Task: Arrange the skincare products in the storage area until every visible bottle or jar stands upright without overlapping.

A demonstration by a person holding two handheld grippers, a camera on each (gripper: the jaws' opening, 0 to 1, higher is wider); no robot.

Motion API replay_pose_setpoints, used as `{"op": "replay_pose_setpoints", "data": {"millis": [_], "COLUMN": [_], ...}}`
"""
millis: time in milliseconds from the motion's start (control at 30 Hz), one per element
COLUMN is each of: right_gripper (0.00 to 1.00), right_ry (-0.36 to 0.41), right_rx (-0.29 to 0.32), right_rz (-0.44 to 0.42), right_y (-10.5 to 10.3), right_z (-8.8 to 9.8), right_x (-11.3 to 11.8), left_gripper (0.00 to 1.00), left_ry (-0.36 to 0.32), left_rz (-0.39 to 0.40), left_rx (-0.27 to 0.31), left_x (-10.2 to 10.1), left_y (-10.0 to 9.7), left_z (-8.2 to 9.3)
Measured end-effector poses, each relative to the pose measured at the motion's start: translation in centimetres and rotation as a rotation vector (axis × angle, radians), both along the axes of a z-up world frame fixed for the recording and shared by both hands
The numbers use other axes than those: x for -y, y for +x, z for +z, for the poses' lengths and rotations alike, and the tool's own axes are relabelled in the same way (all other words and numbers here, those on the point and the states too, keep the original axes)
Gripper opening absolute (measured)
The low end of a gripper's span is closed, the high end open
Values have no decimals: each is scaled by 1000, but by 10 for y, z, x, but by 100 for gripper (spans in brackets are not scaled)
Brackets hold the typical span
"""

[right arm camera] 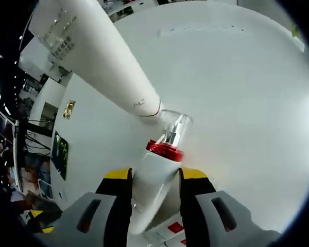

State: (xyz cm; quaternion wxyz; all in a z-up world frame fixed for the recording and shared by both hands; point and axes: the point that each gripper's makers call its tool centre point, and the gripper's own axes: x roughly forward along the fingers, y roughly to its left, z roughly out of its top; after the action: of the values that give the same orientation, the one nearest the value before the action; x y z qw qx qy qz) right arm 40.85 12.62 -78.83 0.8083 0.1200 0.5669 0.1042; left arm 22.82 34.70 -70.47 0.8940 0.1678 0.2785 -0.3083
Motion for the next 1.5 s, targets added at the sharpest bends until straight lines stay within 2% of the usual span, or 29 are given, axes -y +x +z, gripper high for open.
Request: {"op": "replay_pose_setpoints", "data": {"millis": [133, 333, 433, 567, 767, 1200, 1467, 1500], "right_gripper": [37, 36, 34, 28, 24, 23, 23, 23], "right_ry": [-7, -17, -18, 71, 31, 140, 204, 222], "right_rx": [-5, -4, 1, 11, 58, 117, 253, 295], "right_rz": [-4, -28, -9, -132, -100, -180, -162, -135], "right_y": [3, 11, 14, 11, 12, 9, 1, 2], "right_z": [-4, -5, -7, -4, 2, 7, 25, 30], "right_x": [2, 4, 2, 2, 10, 16, 16, 13], "left_gripper": [24, 24, 23, 23, 23, 23, 24, 24], "left_ry": [2, 5, 7, 9, 9, 12, -32, -31], "left_rz": [2, 2, 1, 2, -1, -4, -26, -27], "left_rx": [-3, -13, -16, -18, -20, -18, -7, -8], "left_x": [-1, -1, -1, -1, -1, 0, 7, 7], "left_y": [0, 0, 0, 0, -1, -1, -3, -3], "left_z": [-1, -3, -4, -5, -5, -5, 2, 2]}}
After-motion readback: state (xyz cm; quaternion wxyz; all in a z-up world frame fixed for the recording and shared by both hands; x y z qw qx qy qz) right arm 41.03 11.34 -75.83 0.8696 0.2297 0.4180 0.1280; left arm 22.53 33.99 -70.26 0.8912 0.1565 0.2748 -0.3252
